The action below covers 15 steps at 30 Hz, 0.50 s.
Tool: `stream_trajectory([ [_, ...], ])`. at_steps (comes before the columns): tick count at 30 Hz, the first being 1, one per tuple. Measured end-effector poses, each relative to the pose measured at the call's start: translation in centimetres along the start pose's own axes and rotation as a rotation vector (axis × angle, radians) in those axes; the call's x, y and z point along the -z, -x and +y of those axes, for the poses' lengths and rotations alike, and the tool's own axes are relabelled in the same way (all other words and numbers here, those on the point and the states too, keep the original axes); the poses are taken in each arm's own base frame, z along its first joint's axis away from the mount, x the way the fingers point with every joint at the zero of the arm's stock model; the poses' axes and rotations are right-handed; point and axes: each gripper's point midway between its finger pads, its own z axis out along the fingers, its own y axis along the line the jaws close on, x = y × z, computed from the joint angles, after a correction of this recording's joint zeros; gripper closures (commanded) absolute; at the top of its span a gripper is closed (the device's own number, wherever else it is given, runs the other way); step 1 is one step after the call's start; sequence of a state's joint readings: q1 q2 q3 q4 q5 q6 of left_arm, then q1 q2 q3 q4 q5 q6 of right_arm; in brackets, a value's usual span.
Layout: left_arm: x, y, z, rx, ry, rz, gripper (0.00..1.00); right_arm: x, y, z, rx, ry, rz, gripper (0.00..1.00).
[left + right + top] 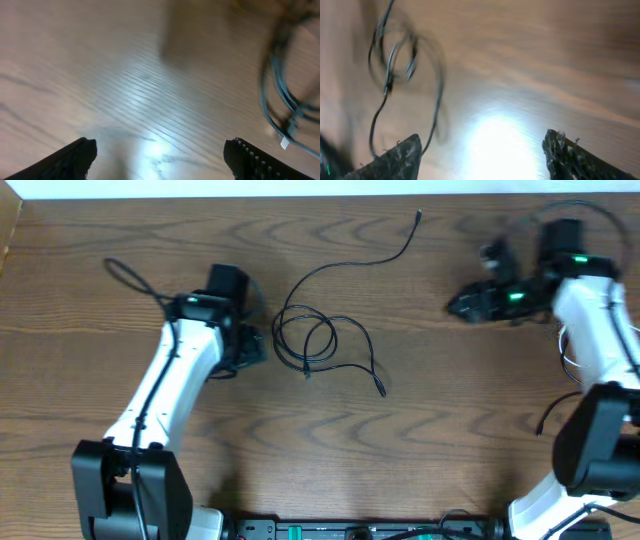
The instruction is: Untangle cables
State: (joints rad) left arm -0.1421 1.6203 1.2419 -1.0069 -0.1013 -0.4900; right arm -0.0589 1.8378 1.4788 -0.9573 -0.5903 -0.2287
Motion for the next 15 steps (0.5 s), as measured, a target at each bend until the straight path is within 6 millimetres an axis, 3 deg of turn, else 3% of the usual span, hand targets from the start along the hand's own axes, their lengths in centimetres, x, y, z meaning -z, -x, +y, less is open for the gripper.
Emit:
stream_trajectory([
  [4, -0.4, 1.0, 2.9, 0.125, 0.025, 0.017, 0.06, -3.2, -2.6, 6.1, 0.139, 0.049, 0.154, 0.16],
  [8, -0.6, 1.3, 4.8, 0.186, 0.042, 0.033, 0.06, -5.3, -4.6, 9.8, 0.270, 0.020, 0.253, 0.16],
  [15, -0.7, 1.4, 5.1, 0.198, 0.043, 0.035, 0.06, -7.8, -7.5, 12.7, 0.440, -0.073, 0.358, 0.14],
])
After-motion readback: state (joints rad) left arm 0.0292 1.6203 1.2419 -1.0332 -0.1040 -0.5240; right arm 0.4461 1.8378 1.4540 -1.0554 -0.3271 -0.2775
